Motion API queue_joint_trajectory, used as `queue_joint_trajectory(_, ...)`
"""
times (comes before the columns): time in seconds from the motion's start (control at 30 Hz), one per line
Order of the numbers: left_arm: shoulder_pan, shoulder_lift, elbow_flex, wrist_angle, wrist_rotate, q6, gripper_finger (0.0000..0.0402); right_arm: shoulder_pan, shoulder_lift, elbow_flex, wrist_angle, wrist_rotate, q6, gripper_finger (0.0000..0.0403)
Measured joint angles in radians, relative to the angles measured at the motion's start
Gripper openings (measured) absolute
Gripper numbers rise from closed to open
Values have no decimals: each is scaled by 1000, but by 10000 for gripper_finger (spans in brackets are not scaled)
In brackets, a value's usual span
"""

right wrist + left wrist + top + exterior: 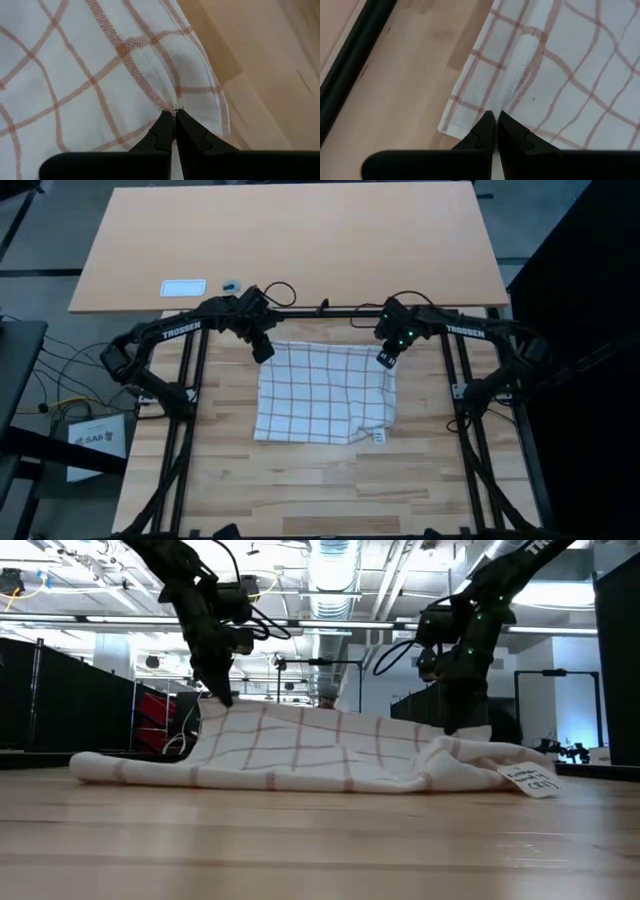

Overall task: Roll towel
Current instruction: Roll the white checkered towel

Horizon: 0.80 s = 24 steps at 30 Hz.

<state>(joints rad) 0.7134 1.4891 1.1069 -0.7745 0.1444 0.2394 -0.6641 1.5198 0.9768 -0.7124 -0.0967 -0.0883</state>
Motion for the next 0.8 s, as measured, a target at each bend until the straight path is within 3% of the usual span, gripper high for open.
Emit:
queue_joint_trajectory(0.27,54,2,0,24,-1,14,0,-40,1,0,17,-4,-24,0)
queue_joint_trajectory(0.5,60,2,0,30,-81,9,3,-54,1,0,139,1,-45,8)
queue_joint_trajectory(0.67,60,2,0,23,-86,-16,47,-56,1,3,197,3,-70,61)
queue_joint_trajectory(0.8,60,2,0,23,-85,-50,96,-59,-1,53,130,3,-85,119)
